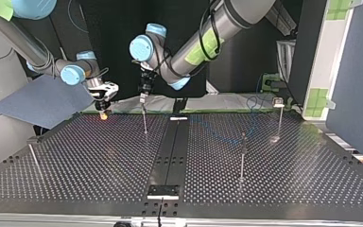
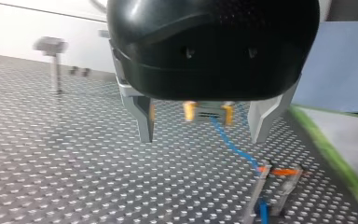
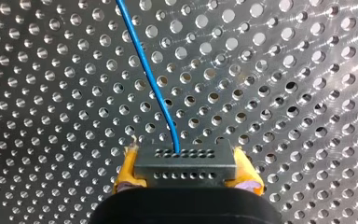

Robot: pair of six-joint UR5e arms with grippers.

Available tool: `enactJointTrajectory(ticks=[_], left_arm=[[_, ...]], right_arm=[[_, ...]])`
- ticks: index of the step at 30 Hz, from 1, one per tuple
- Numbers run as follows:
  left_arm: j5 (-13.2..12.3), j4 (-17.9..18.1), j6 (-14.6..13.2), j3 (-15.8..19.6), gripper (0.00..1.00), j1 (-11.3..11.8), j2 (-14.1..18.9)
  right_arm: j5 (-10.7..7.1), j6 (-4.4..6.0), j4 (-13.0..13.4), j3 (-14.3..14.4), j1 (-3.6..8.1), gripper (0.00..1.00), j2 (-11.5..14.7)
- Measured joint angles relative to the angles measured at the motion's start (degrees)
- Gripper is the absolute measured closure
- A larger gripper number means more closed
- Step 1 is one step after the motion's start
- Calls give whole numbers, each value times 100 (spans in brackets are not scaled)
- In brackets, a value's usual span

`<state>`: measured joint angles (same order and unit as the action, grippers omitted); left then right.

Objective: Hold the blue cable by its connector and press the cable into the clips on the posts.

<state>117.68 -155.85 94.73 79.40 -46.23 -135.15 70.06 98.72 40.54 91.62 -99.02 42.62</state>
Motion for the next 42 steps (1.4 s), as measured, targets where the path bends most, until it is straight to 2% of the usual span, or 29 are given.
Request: enactJointTrajectory(ticks=[10,25,30,42], left_arm=[[7,464,326,465,0,67,466],[8,1240,464,1259,0,85,1259],[-7,1312,549,1493,0,76,1493],[63,1216,729,2104,0,45,2105]], right_arm=[[0,-3,-51,1,12,100,1],[0,-11,-84,-1,15,100,1],[0,-14,-83,0,15,100,-1],[0,-4,-86,-1,15,100,3]])
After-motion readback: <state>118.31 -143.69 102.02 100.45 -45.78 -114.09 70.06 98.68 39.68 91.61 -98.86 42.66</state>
